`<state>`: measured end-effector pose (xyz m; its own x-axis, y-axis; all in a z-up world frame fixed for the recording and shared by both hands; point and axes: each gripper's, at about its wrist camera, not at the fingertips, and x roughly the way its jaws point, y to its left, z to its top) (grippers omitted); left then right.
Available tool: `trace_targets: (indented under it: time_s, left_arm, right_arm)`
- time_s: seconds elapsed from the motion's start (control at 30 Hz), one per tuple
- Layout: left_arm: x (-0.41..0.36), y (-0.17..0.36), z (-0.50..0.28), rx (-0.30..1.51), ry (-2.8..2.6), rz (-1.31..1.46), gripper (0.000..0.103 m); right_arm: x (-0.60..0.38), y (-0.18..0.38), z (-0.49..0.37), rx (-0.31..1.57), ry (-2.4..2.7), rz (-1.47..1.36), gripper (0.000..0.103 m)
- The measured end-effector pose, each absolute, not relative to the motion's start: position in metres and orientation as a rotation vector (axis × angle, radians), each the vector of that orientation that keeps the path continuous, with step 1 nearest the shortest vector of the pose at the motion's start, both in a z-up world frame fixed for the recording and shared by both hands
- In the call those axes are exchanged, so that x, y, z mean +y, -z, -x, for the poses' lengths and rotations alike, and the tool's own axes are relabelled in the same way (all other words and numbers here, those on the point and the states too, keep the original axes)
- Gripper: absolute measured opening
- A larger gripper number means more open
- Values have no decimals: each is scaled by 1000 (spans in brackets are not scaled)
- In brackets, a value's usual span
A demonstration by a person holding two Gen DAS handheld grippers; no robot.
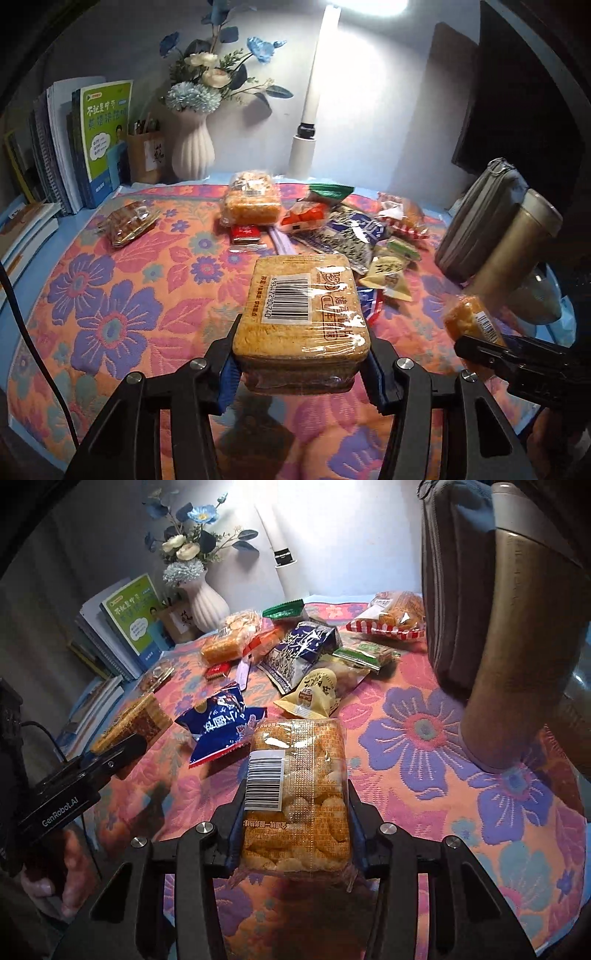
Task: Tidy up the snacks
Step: 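Carry the cake with the left tool while the right tool carries the puffed-snack bag to the glass bowl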
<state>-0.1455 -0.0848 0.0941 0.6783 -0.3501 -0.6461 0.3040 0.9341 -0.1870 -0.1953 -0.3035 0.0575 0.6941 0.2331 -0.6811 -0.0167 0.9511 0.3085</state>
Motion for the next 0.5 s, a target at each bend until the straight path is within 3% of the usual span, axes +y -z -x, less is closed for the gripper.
trace_targets:
  time_s: [0.5]
  left_arm:
    - [-234,-134,207,725,750,-36,53]
  right_arm:
    - [-410,-95,287,665,17,-387,44]
